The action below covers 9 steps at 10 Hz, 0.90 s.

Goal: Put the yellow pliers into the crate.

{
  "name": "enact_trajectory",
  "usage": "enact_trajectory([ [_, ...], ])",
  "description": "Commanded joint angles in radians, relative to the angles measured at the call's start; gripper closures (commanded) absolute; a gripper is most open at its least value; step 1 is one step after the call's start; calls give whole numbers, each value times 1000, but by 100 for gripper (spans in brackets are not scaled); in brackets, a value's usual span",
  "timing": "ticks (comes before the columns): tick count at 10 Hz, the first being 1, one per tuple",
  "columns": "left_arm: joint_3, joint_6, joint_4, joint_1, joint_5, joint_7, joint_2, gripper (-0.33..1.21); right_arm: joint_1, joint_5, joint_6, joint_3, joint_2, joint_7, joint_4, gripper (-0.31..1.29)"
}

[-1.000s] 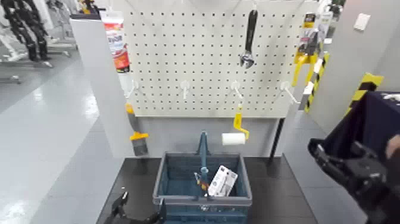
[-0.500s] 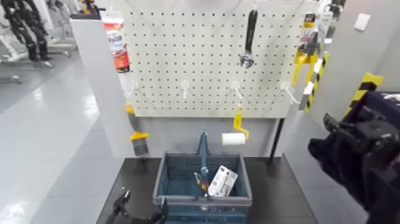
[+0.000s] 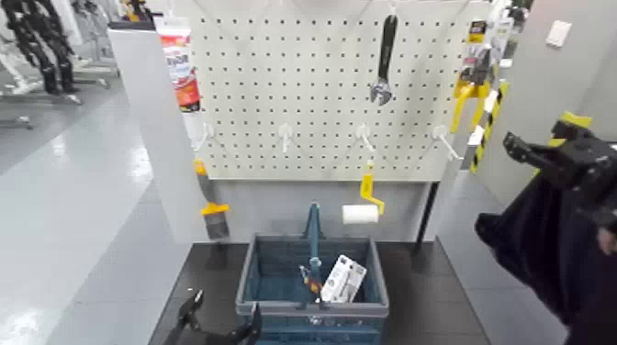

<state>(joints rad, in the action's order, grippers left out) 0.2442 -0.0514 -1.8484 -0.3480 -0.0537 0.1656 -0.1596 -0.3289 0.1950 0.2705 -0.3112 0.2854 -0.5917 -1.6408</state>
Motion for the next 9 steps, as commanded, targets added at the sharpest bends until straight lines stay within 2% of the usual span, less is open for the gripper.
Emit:
enact_trajectory([
  [1, 3, 4, 0, 6, 0, 0, 0, 31, -104, 47, -14, 37, 41, -57, 118, 14],
  [3, 6, 7, 0, 11, 0, 0, 0, 31, -177, 98, -17, 69, 67, -102, 202, 15],
  [6, 9, 7, 2, 15, 0, 0, 0, 31, -291, 150, -47, 124, 95, -178, 349, 14],
  [9, 13, 7, 3, 20, 0, 0, 0, 31, -407, 215, -82, 201, 116, -270, 521, 15],
])
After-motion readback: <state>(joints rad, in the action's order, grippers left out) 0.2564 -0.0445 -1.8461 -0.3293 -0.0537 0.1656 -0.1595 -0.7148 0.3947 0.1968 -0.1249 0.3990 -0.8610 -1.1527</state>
